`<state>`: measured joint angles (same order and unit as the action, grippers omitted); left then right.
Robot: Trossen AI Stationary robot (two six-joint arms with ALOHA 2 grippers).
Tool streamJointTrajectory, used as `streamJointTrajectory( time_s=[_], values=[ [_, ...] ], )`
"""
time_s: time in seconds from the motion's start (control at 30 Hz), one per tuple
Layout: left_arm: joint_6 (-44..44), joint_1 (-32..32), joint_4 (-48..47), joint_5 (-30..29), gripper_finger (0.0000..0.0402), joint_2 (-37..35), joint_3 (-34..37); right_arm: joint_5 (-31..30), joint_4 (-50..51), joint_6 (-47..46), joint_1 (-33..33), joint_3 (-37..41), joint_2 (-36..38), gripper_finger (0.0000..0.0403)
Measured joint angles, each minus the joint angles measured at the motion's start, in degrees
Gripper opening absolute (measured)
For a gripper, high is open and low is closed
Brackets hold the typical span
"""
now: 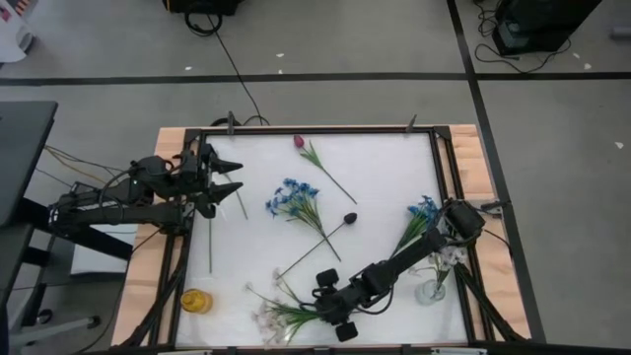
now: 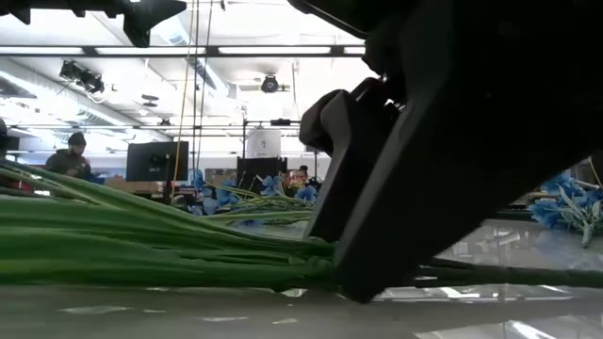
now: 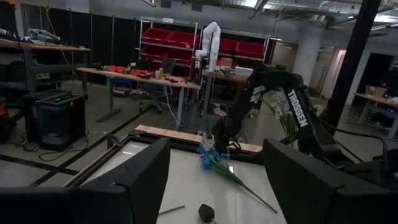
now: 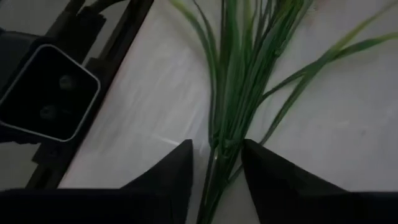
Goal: Sort flowers into vase by color
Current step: Put the white flowers into the transparent vase
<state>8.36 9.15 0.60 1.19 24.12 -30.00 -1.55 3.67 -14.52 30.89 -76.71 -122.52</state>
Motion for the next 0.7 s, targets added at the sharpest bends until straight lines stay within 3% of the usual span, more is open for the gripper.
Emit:
streamJointTrajectory(
  time_s=[0.13,0.2,0.4,0.7],
  values=[
    [0.0,0.0,0.0,0.0,0.0261,0.0,0.0,-0.2,1.1,-0.3,0.0,0.0,0.1,0.004],
    [0.0,0.0,0.0,0.0,0.0261,0.0,0.0,-0.2,1.4,-0.9,0.0,0.0,0.2,0.0016],
    [0.0,0.0,0.0,0.0,0.0261,0.0,0.0,-3.5,2.3,-4.6,0.0,0.2,2.0,0.0008],
    [0.0,0.0,0.0,0.0,0.0261,0.0,0.0,-19.2,1.8,-4.9,-2.1,0.2,14.7,0.0007]
  ],
)
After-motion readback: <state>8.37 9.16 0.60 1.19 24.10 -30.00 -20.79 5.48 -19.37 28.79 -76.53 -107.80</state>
